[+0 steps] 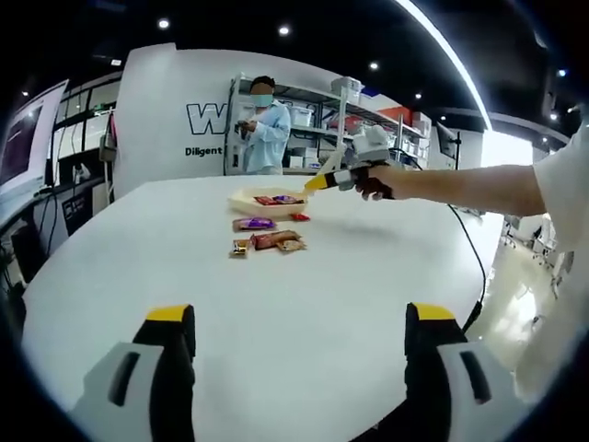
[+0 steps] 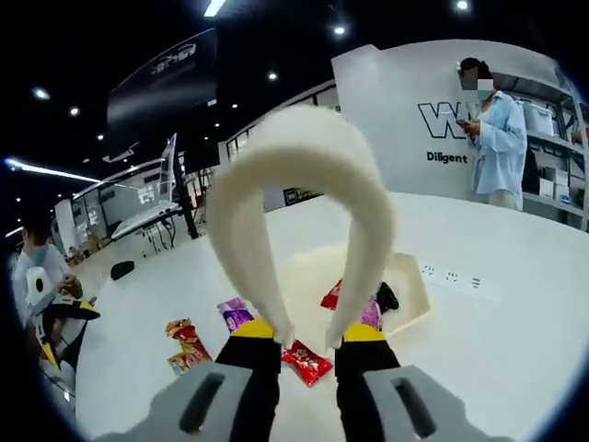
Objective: Place the target food into the container with the food tongs after gripping and lifting it, then release it inside without dropping or visibly crushing the food.
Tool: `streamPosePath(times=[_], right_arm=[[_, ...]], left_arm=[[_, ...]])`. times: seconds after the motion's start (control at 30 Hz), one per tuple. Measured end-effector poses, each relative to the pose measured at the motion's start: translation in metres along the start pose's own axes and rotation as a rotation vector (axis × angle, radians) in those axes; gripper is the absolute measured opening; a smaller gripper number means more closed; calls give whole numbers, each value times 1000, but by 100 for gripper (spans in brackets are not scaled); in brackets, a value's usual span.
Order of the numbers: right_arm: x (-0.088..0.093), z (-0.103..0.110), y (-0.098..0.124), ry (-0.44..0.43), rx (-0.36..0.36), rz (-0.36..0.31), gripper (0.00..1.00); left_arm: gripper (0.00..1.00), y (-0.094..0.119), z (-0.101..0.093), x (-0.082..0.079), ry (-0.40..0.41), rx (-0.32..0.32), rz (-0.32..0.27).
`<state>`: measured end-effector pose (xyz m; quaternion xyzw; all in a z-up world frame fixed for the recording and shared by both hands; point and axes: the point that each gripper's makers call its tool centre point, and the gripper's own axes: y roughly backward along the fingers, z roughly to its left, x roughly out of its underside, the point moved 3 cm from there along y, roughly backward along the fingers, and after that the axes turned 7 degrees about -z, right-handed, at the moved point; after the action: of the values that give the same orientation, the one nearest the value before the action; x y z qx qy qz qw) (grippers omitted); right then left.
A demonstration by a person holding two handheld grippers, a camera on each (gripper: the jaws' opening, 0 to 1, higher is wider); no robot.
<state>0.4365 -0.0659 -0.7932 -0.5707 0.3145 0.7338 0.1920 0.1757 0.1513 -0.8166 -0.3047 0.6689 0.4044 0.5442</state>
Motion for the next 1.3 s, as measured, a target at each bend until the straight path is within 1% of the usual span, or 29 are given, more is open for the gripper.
streamPosePath(times=[0.03, 0.1, 0.13, 0.27, 0.37, 0.47, 0.6, 0.8, 0.87, 1.0, 1.1, 1.23, 1.27, 1.3], right_arm=[[3, 3, 1, 0, -24, 6, 14], [6, 4, 1, 7, -24, 13, 14], [10, 6, 2, 14, -38, 18, 14], [22, 3, 1, 31, -37, 41, 15], [27, 0, 2, 32, -36, 49, 15], [28, -2, 1, 36, -36, 50, 15], [29, 2, -2, 38, -53, 45, 16], [32, 5, -10, 56, -64, 55, 16], [32, 6, -11, 48, -68, 54, 16], [39, 10, -10, 40, -82, 79, 16], [43, 14, -10, 38, -93, 85, 15], [44, 21, -8, 26, -109, 89, 16], [44, 23, -8, 23, -117, 91, 16], [44, 29, -7, 16, -140, 97, 16]], left_arm=[[93, 0, -1, 0, -1, 0, 0], [93, 0, -2, -1, -1, 2, -3], [93, 0, -3, -3, -2, 4, -5], [93, 0, -5, -3, -4, 7, -2], [93, 0, -6, -4, 2, 11, -3], [93, 0, -6, -4, -3, 8, 0], [92, 0, -6, -5, -4, 4, 1], [92, 2, -4, -4, -4, -5, 5], [92, 3, -3, -4, -4, -7, 5], [92, 3, -3, -5, -10, -9, 9], [92, 4, -3, -9, -13, -7, 2], [92, 4, -4, -9, -14, -5, -1], [92, 4, -5, -9, -14, -5, -1], [92, 5, -6, -8, -14, -2, -1]])
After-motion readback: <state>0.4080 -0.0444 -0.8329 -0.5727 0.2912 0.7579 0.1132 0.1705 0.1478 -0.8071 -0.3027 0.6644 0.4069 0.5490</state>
